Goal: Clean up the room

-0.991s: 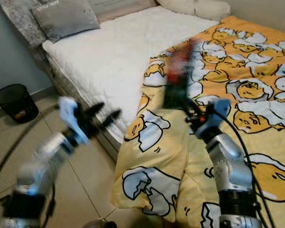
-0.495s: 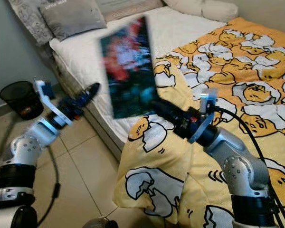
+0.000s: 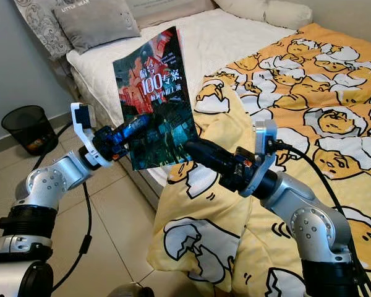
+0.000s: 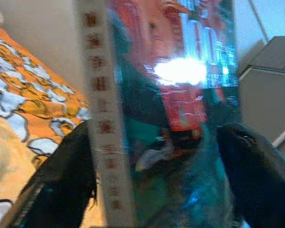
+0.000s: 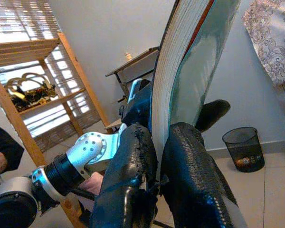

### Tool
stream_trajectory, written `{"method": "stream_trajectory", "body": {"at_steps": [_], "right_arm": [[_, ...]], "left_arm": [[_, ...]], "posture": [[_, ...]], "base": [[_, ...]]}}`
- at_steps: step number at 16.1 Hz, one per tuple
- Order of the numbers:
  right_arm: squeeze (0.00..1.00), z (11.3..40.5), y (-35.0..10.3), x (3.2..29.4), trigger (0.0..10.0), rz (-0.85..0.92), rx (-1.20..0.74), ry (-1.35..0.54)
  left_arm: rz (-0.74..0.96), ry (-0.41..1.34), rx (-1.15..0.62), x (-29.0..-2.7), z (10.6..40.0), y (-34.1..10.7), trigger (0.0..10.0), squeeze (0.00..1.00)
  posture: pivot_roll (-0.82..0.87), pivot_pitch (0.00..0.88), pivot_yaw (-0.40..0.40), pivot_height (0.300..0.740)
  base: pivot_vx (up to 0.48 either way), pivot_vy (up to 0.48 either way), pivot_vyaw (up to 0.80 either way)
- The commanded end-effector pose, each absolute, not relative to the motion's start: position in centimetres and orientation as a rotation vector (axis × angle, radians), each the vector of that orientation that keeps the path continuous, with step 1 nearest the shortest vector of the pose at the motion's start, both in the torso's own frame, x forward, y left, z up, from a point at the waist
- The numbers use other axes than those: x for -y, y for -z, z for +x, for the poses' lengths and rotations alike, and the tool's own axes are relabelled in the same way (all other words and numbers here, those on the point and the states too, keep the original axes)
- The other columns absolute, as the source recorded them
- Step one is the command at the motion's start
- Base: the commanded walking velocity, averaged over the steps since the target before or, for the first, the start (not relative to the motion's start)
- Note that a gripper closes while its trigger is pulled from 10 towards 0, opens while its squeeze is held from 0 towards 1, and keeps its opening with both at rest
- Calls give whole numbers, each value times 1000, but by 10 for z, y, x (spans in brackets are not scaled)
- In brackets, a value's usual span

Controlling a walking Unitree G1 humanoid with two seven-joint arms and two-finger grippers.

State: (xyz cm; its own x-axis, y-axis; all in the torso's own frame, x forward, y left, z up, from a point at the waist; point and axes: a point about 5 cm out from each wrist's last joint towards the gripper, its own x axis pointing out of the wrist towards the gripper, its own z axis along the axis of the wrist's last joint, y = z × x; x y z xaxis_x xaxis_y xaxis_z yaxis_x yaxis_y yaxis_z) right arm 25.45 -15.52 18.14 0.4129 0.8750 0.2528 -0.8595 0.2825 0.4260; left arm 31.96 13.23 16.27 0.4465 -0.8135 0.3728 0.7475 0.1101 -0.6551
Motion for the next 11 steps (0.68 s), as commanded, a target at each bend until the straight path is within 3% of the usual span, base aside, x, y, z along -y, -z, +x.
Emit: {"method": "stream_trajectory", "body": {"at_steps": [1, 11], "right_arm": [[0, 252, -193, 151, 0, 545, 15, -1201], [0, 256, -185, 159, 0, 532, -22, -1154]], "left_arm": [[-910, 1171, -74, -136, 317, -166, 0, 0], [-959, 1196, -63, -151, 298, -170, 0, 0]], "posture": [[-40, 0, 82, 740], [-33, 0, 74, 740]], "base": [[0, 0, 0], [0, 0, 0]]}}
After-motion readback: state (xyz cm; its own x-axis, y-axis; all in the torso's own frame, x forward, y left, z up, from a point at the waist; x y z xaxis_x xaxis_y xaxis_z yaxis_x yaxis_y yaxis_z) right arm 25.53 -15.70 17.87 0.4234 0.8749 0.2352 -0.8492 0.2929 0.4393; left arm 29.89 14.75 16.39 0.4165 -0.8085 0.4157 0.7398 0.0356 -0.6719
